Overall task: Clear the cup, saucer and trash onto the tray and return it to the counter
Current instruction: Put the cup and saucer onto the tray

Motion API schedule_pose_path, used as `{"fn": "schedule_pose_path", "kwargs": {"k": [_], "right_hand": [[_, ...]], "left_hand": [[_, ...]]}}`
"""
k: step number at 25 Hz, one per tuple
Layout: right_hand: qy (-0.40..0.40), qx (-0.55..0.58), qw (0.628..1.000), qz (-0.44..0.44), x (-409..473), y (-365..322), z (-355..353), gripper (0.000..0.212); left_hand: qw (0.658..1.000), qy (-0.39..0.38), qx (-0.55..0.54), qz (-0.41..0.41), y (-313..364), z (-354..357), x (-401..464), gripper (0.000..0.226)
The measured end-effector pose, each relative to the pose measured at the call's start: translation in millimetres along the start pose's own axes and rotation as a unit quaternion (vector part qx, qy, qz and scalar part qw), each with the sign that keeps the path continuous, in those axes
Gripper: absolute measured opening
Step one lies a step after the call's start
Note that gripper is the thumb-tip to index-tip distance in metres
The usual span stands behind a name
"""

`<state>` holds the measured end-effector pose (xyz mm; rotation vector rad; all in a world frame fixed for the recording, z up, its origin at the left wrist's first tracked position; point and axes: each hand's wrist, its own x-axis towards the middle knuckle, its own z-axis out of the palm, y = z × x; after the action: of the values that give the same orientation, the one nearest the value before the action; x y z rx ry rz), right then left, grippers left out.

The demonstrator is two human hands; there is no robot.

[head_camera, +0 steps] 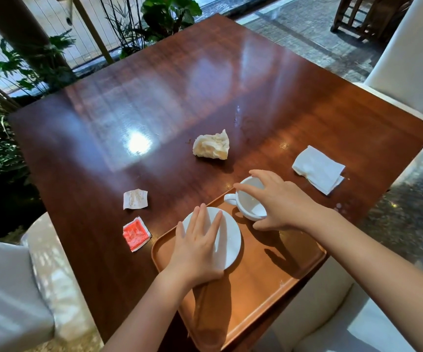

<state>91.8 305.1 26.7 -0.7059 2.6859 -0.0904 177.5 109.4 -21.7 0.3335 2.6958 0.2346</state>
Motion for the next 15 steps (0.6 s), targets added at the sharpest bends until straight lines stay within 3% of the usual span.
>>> {"fn": "schedule_pose_path", "kwargs": {"k": [8,15], "right_hand": [[0.006,0.023,1.0,-0.018,4.6,4.8,0.1,0.09],[0.006,0.023,1.0,-0.01,7.5,4.6,9.7,0.092]], "left_hand": [[0.999,0.026,0.023,0.018,-11.7,-5.5,2.3,0.109],[0.999,-0.001,0.038,0.014,-12.3,-5.7,1.8,0.11]]}}
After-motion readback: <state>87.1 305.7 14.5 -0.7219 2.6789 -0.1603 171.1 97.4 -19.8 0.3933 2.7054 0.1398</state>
